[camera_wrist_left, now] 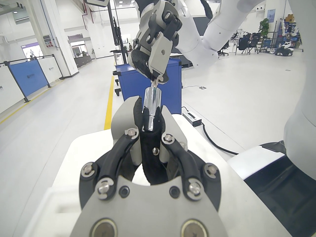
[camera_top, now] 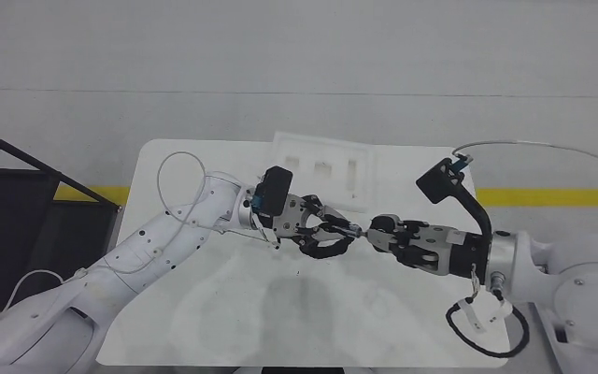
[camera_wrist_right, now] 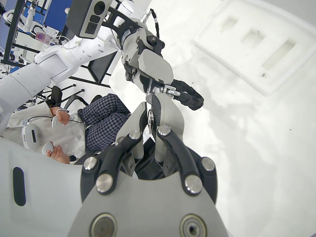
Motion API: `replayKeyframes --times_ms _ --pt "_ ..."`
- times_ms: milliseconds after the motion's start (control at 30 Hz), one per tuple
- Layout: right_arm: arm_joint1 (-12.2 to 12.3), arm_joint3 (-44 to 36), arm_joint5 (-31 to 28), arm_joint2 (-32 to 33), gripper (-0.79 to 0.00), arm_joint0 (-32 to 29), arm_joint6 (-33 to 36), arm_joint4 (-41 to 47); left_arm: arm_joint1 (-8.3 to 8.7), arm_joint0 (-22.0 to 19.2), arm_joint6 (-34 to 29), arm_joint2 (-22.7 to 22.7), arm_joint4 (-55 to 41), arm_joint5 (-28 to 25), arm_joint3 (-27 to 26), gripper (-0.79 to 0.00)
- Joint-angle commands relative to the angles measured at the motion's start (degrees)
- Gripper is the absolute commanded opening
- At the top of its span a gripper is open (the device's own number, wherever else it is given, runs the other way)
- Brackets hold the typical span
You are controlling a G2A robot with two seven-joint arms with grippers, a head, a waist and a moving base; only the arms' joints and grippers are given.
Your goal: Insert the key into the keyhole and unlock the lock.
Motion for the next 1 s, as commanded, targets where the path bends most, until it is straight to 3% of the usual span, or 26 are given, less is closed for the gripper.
replayKeyframes --times_ms 0,33,67,100,133,400,533,733,967 --pt "0.1 0.0 0.2 -0.3 -0.785 -0.1 -0.1 0.1 -0.07 0.1 -0.1 -0.2 0.2 0.0 0.0 -0.785" --pt "0.1 0.0 0.3 -0.5 -0.785 -0.1 -0.1 0.2 -0.11 0.1 -0.1 -0.2 0.2 -0.1 0.0 -0.785" --pt "0.1 0.0 0.5 -0.7 -0.733 -0.1 -0.3 0.4 -0.14 0.1 -0.1 -0.3 0.3 -0.1 0.1 -0.785" --pt "0.1 0.0 0.8 -0.8 -0.323 -0.1 -0.3 0.6 -0.17 0.2 0.0 -0.5 0.3 0.0 0.2 -0.785" --pt "0.1 0.0 1.1 -1.0 0.0 0.0 -0.4 0.7 -0.18 0.3 0.0 -0.6 0.2 0.0 0.5 -0.785" --pt "0.3 0.0 1.3 -0.3 0.0 0.1 -2.5 3.1 0.4 0.6 -0.4 -1.6 -0.4 -0.4 2.1 -0.785" --pt "0.2 0.0 -1.8 0.9 0.0 -0.9 -4.2 6.3 1.34 -0.5 -0.4 -1.1 -1.5 -0.4 3.0 -0.785" --pt "0.6 2.0 -12.1 3.1 0.0 -4.9 -4.5 5.1 4.14 -5.1 -0.6 3.8 -3.5 -0.4 2.4 -0.785" --pt "0.8 4.6 -25.5 3.4 0.0 -8.5 -8.0 1.2 7.95 -12.7 -5.0 13.7 -12.2 -0.4 0.0 -0.785"
